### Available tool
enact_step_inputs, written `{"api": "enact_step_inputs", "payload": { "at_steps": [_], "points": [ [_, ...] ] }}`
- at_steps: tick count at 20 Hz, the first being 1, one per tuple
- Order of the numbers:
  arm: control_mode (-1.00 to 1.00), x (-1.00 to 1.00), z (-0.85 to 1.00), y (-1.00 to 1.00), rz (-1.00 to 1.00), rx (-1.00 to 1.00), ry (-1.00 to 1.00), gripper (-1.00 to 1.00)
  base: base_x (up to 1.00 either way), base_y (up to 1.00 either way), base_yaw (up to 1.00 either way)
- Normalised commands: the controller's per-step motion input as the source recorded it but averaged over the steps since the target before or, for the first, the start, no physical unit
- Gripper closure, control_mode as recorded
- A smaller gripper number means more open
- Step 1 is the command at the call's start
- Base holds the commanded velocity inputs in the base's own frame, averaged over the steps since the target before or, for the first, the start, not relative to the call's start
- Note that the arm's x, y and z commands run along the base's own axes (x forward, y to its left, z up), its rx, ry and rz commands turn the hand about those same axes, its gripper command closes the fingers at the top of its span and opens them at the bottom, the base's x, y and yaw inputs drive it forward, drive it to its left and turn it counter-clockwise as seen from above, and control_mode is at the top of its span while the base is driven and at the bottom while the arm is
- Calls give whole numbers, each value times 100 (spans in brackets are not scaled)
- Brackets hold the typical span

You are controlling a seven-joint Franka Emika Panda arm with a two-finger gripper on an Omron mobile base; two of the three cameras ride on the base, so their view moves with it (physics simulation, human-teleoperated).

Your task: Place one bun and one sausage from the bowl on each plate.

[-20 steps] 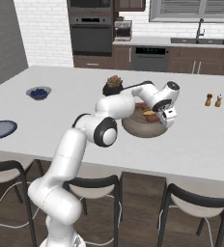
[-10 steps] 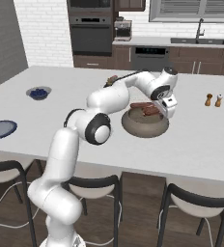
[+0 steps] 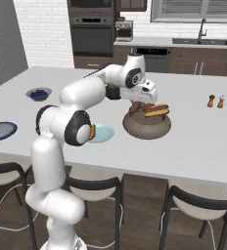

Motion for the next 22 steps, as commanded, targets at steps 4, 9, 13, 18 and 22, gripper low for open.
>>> {"api": "enact_step_inputs", "payload": {
  "at_steps": [4, 9, 13, 18, 22],
  "points": [
    [-100, -1, -17, 100, 66, -3, 20, 100, 0, 0, 0],
    [-100, 13, -19, 100, 62, 0, 5, 100, 0, 0, 0],
    [-100, 19, -19, 97, 12, 0, 0, 100, 0, 0, 0],
    [-100, 21, -67, 80, -3, 4, -6, 100, 0, 0, 0],
    [-100, 9, -66, 4, -18, -2, -2, 100, 0, 0, 0]
  ]
}}
